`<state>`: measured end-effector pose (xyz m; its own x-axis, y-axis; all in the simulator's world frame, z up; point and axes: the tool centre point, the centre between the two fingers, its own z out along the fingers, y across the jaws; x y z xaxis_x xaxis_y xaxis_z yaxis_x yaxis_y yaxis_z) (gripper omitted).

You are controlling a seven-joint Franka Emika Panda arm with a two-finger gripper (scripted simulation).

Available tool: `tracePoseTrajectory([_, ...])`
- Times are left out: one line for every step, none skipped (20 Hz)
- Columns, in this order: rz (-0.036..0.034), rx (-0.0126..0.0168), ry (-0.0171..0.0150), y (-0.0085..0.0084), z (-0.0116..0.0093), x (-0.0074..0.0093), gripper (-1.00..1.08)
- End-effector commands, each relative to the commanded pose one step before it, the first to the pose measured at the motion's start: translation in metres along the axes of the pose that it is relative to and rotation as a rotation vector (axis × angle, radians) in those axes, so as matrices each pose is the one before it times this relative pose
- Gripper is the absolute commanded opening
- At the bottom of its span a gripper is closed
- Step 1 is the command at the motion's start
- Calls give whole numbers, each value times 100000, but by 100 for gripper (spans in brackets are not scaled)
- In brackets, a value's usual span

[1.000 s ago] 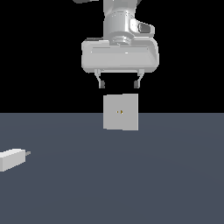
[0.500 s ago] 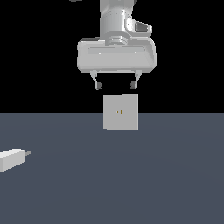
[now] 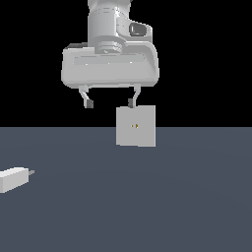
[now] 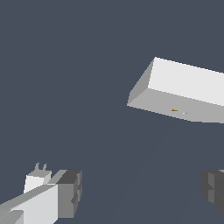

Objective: Plug the charger into the wall socket.

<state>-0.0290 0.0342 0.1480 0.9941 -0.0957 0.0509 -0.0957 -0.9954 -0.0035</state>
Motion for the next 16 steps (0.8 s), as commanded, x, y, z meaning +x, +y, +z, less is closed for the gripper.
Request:
tracePoseTrajectory([1268,-49,1599,-1526,741,-1079,100])
tracePoseTrajectory([573,-41,690,-636,313,-442,100])
tracePoseTrajectory([585,-42,704,-652,322,-450,100])
tracePoseTrajectory([582,-43,699,-650,322,-446,100])
tracePoseTrajectory([569,-43,683,-636,315,-434,100])
tracePoseTrajectory([552,-44,662,-619,309,-421,100])
tracePoseTrajectory([538,-45,644,-601,300,-407,100])
tracePoseTrajectory([523,-47,626,-585,293,-394,100])
tracePoseTrajectory([508,-50,607,-571,288,-382,100])
tracePoseTrajectory([498,-54,595,-556,280,-370,100])
tracePoseTrajectory([486,-58,581,-545,276,-360,100])
tracePoseTrajectory([476,-62,568,-534,272,-350,100])
tracePoseTrajectory([469,-67,561,-523,267,-341,100])
tracePoseTrajectory([460,-72,550,-515,265,-334,100])
tracePoseTrajectory([455,-78,545,-507,261,-327,100])
tracePoseTrajectory([446,-83,535,-498,258,-318,100])
